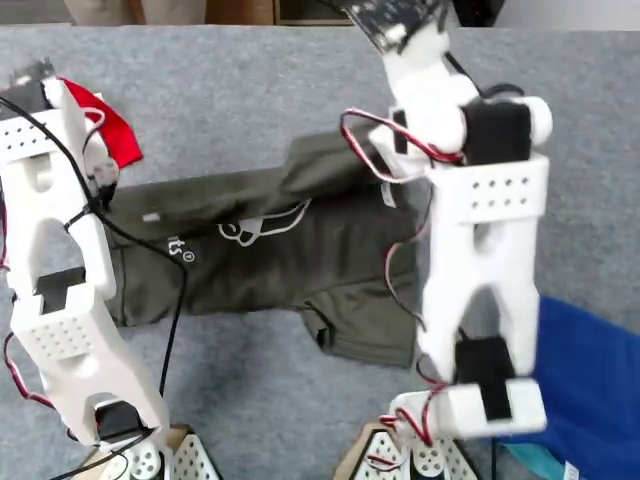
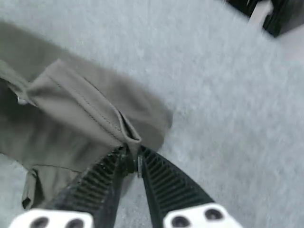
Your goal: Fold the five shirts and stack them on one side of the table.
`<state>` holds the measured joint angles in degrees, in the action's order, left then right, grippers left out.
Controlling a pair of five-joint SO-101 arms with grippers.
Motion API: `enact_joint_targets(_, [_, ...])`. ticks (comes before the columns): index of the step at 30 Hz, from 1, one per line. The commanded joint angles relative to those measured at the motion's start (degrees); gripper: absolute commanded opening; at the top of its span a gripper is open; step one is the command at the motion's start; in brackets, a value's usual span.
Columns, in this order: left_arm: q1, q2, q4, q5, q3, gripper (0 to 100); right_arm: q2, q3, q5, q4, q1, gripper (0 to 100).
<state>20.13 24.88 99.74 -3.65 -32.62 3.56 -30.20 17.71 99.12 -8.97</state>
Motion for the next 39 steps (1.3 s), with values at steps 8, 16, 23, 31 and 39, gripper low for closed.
enact_joint_targets(8, [-1.6, -21.6, -15.6, 5.3, 35.5, 2, 30.1, 54.9, 1.9, -26.6, 8.6, 0.5])
enact_joint_targets(16, [-1.6, -37.7, -22.7, 10.5, 55.4, 2, 43.0, 70.5, 5.4, -25.6, 13.1, 0.5])
enact_joint_targets(23, [-0.7, -42.2, -27.8, 12.1, 65.8, 2, 57.5, 83.6, 9.5, -21.8, 14.3, 0.5])
enact_joint_targets(31, [0.6, -42.8, -31.6, 12.1, 69.4, 2, 71.2, 93.1, 19.4, -20.6, 14.7, 0.5])
enact_joint_targets(39, [1.5, -42.7, -31.2, 12.1, 67.7, 2, 72.5, 96.7, 27.1, -18.5, 14.4, 0.5])
